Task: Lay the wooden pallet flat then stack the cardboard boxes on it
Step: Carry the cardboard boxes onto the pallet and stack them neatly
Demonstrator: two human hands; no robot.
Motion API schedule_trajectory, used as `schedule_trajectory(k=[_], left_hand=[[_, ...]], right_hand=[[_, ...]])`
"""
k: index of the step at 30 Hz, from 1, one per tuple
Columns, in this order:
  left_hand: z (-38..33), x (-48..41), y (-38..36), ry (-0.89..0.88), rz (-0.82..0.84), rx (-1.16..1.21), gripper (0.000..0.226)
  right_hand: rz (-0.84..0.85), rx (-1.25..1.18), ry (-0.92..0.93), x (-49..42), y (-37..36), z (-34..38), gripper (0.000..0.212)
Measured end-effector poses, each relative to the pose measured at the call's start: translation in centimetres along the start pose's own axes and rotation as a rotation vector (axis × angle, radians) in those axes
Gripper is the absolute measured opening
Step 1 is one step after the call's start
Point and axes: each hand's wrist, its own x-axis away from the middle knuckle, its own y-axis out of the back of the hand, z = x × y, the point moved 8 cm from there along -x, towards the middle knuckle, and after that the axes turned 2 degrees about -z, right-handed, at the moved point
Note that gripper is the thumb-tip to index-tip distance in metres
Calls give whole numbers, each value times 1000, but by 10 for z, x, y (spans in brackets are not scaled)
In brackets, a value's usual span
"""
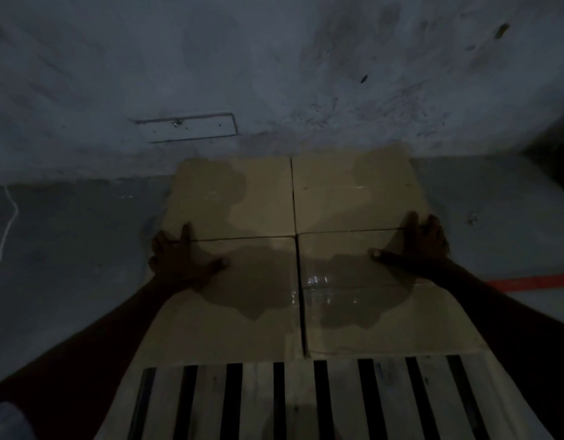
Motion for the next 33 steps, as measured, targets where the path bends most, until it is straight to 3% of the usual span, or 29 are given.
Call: schedule_trajectory(k=[4, 8, 11, 16, 25, 29, 33], left_hand=[[-3, 4, -10, -27, -8, 6, 134], [-53, 41, -17, -264, -233, 7, 105], [-96, 78, -34, -414, -257, -6, 90], [-119, 125, -52, -493, -205, -55, 78], [-129, 120, -52, -491, -212, -39, 75], [-143, 110, -47, -546, -230, -35, 70], [-162, 95, -26, -594, -415, 21, 61]], right_hand=[[-24, 43, 10, -1, -5, -5, 144], [-220, 97, 188, 25, -20, 29, 106], [-266, 140, 348, 58, -37, 63, 87], [-220, 154, 439, 100, -66, 78, 83], [-197, 188, 450, 88, -70, 91, 78], [-304, 214, 539, 88, -55, 111, 67], [-472, 92, 585, 74, -34, 148, 58]])
